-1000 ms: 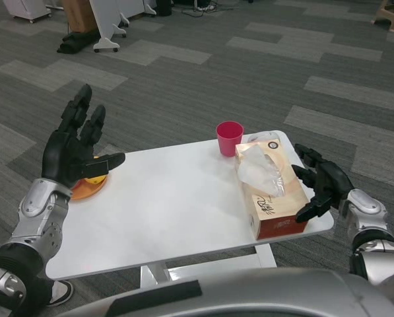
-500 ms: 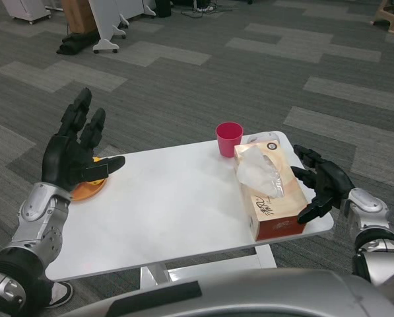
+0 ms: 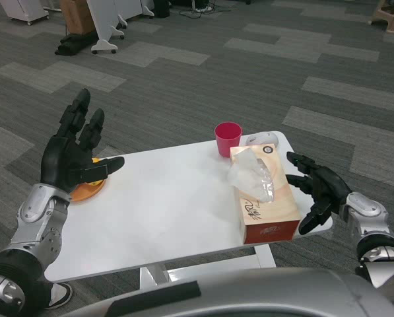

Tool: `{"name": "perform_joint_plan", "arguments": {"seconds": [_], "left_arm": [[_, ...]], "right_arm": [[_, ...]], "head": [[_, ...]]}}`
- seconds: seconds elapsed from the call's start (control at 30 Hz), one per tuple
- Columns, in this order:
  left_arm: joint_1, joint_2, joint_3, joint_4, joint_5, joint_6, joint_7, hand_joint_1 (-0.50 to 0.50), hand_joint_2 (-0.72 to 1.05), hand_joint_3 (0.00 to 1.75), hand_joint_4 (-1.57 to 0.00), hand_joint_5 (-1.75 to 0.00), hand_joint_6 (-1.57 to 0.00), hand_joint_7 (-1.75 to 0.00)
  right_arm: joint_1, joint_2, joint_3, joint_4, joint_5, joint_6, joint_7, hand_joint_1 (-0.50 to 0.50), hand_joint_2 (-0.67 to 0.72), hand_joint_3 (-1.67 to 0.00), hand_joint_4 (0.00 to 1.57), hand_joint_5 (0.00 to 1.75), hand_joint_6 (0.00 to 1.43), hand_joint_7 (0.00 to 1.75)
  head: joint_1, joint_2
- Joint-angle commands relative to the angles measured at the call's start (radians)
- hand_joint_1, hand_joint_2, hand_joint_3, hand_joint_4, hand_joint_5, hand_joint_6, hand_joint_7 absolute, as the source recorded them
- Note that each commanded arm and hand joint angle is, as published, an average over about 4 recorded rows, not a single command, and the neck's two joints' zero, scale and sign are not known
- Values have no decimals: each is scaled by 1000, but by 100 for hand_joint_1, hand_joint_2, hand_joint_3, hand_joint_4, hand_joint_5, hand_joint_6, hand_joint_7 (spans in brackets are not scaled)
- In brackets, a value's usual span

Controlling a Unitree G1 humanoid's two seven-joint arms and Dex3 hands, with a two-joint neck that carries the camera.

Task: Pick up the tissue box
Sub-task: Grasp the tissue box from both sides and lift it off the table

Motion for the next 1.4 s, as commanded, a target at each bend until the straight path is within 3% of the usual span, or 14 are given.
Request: {"name": "perform_joint_plan", "arguments": {"seconds": [0.03,0.17,0.5,0.63,0.87,1.0,1.1,1.4], "left_arm": [[4,12,1,-8,-6,-13,7,50,105,26,0,0,0,0],[4,12,0,-8,-6,-14,7,50,105,26,0,0,0,0],[20,12,1,-16,-6,-17,7,50,105,26,0,0,0,0],[22,13,3,-16,-6,-17,7,50,105,26,0,0,0,0],[22,13,5,-17,-6,-17,7,50,105,26,0,0,0,0],[22,13,7,-16,-6,-17,7,50,105,26,0,0,0,0],[21,13,8,-12,-7,-17,7,50,105,26,0,0,0,0],[15,13,10,-7,-12,-17,7,50,105,26,0,0,0,0]], "right_arm": [[3,19,14,-23,0,9,7,21,44,-16,0,68,0,0],[3,23,34,-35,0,9,7,21,46,-16,0,70,0,0],[-15,69,96,-67,2,9,6,21,47,-16,0,78,0,2],[-23,78,122,-75,2,9,4,21,47,-16,0,87,0,0],[-57,90,192,-78,3,9,-6,21,47,-16,0,82,0,0],[-83,96,235,-55,3,9,-23,21,47,-16,0,87,0,0],[-111,102,256,-25,3,7,-42,21,47,-16,0,80,0,0],[-193,121,344,43,1,3,-145,19,46,-16,0,78,0,0]], "head": [[-1,-1],[-1,-1],[4,0],[12,3],[18,-3],[25,-7],[30,-8],[53,-20]]}}
